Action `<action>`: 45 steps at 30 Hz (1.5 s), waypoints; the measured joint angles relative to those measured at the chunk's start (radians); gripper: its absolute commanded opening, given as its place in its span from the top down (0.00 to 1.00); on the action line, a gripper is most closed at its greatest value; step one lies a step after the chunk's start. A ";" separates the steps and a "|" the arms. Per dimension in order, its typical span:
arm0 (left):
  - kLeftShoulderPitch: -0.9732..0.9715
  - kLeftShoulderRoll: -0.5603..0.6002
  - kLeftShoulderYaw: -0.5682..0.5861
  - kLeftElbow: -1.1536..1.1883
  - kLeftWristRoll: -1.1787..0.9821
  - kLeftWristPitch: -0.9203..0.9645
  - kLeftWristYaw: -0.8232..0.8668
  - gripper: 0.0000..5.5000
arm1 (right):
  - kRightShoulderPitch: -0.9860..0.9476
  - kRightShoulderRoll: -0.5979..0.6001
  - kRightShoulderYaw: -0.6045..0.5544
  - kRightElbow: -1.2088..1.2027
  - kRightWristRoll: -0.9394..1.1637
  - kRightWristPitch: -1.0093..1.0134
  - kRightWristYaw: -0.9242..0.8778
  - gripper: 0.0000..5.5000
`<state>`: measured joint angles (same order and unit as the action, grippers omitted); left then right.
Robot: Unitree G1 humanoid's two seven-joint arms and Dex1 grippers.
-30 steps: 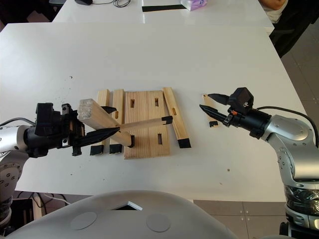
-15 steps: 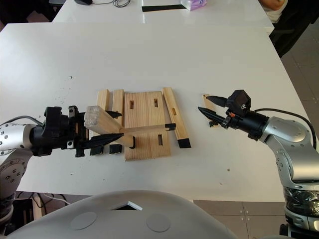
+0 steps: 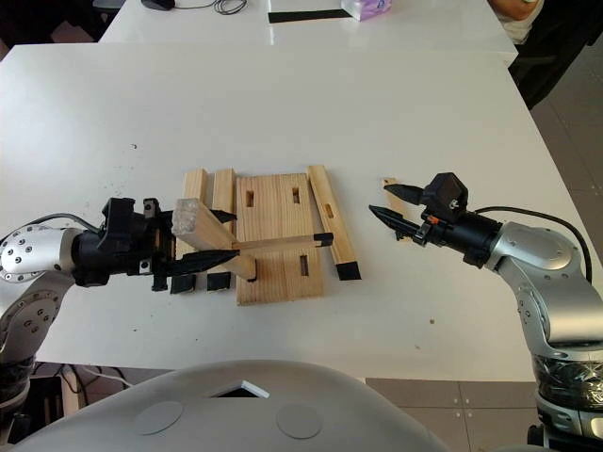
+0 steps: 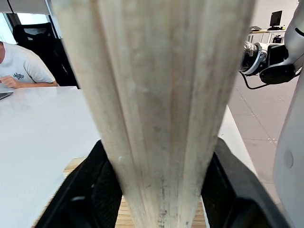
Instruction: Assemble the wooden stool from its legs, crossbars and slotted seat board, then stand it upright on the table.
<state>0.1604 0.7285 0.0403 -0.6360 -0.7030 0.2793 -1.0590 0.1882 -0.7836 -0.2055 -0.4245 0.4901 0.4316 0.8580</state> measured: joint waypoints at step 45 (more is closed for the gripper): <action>-0.233 0.176 0.045 0.255 0.127 0.102 -0.090 0.39 | 0.097 0.061 0.005 -0.059 -0.023 -0.001 -0.099 0.59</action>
<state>-0.0724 0.9048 0.0849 -0.3805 -0.5758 0.3812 -1.1492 0.2851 -0.7224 -0.2006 -0.4838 0.4672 0.4310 0.7591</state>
